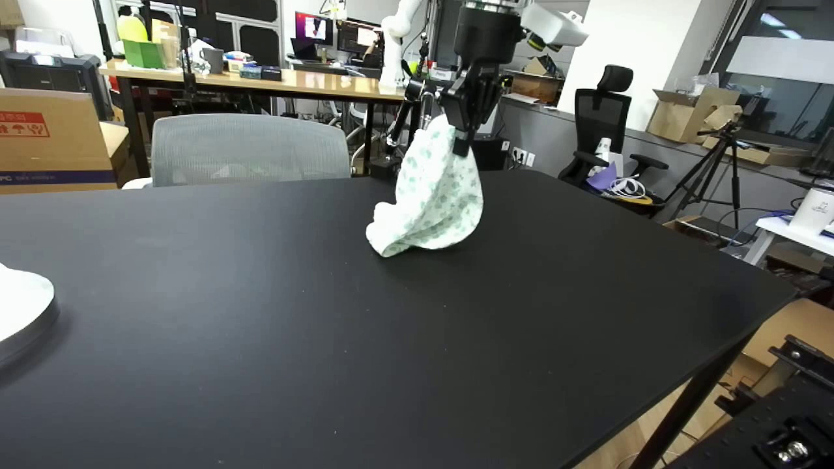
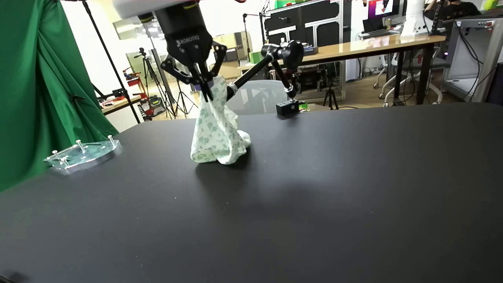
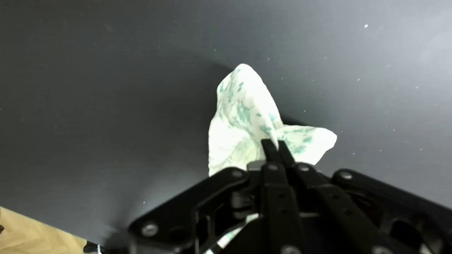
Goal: Remove the white and green cloth from the black stand
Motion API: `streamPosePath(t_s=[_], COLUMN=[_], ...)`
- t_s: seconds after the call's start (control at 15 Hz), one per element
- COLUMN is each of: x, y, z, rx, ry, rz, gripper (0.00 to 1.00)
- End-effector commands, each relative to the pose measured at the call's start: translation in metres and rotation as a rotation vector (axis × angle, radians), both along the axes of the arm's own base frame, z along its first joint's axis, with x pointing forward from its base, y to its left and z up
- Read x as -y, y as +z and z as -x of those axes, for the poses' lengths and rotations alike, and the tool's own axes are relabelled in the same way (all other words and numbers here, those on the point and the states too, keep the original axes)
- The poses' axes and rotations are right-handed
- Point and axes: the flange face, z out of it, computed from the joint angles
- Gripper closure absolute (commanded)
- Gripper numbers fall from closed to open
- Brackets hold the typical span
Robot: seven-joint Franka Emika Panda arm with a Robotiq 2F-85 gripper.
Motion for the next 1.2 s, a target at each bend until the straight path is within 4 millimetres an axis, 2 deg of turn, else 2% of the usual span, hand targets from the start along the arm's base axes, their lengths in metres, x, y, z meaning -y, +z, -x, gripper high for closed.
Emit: streamPosePath(t_s=[0.0, 0.2, 0.47, 0.73, 1.13], x=[0.003, 0.005, 0.007, 0.021, 0.056], y=[0.023, 0.027, 0.013, -0.015, -0.067], z=[0.046, 0.071, 0.083, 0.081, 0.076], rx=[-0.056, -0.073, -0.094, -0.170, -0.248], ry=[0.033, 0.051, 0.026, -0.027, -0.096], rz=[-0.012, 0.010, 0.031, 0.032, 0.046], gripper=[1.00, 1.00, 1.00, 1.00, 1.00])
